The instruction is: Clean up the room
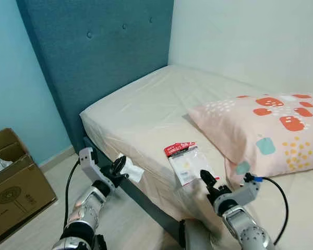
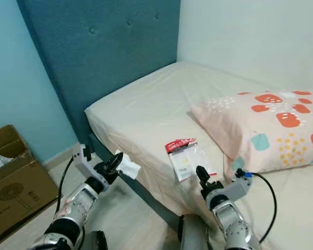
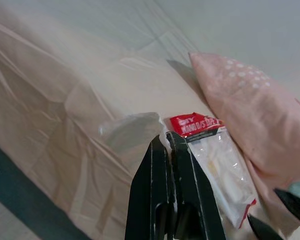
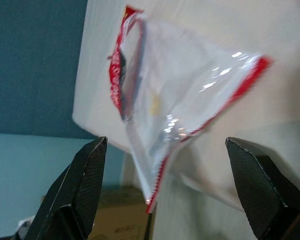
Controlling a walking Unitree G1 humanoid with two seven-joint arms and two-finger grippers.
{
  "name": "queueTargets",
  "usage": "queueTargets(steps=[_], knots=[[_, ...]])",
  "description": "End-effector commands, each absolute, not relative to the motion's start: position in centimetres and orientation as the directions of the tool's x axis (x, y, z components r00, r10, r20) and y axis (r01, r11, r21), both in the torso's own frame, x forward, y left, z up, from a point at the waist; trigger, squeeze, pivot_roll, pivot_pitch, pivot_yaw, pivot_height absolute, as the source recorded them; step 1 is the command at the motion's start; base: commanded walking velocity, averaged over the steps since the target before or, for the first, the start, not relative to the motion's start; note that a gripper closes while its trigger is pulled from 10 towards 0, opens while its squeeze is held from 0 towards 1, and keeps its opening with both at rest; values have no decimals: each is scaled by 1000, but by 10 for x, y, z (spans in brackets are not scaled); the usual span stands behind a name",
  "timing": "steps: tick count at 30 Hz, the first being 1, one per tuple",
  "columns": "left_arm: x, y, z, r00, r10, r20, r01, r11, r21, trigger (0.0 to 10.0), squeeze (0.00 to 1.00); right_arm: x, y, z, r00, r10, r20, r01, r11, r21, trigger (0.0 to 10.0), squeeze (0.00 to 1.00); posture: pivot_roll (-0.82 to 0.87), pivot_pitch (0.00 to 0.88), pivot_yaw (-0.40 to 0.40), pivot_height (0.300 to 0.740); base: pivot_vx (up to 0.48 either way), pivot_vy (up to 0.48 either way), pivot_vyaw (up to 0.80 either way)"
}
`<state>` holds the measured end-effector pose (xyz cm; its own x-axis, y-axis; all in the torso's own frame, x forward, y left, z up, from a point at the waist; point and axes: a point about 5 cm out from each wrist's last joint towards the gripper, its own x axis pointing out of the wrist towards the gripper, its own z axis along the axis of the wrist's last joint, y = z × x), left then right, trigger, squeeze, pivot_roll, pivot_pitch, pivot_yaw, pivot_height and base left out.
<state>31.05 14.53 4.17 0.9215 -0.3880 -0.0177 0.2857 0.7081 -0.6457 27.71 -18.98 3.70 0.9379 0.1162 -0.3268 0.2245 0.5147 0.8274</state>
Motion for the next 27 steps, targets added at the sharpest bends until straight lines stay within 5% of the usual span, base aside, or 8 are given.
queueTargets(steps=[1, 11, 12, 27], knots=[[306, 148, 38, 916, -400, -40, 287, 722, -630, 10000, 0, 282, -183, 38, 942, 131, -309, 207, 497, 843, 10000, 0, 55, 126, -7, 523, 0, 0, 0], [295, 162, 35, 910, -410, -64, 292, 742, -604, 10000, 0, 308, -193, 50, 973, 55, -223, 169, 487, 857, 10000, 0, 105, 170, 26, 523, 0, 0, 0], [295, 163, 35, 909, -412, -65, 294, 743, -602, 10000, 0, 311, -194, 52, 976, 47, -212, 162, 492, 855, 157, 0, 109, 159, 25, 523, 0, 0, 0], [301, 153, 44, 907, -418, -37, 311, 728, -611, 10000, 0, 324, -198, 53, 975, 25, -223, 176, 530, 829, 0, 0, 93, 132, 7, 523, 0, 0, 0]])
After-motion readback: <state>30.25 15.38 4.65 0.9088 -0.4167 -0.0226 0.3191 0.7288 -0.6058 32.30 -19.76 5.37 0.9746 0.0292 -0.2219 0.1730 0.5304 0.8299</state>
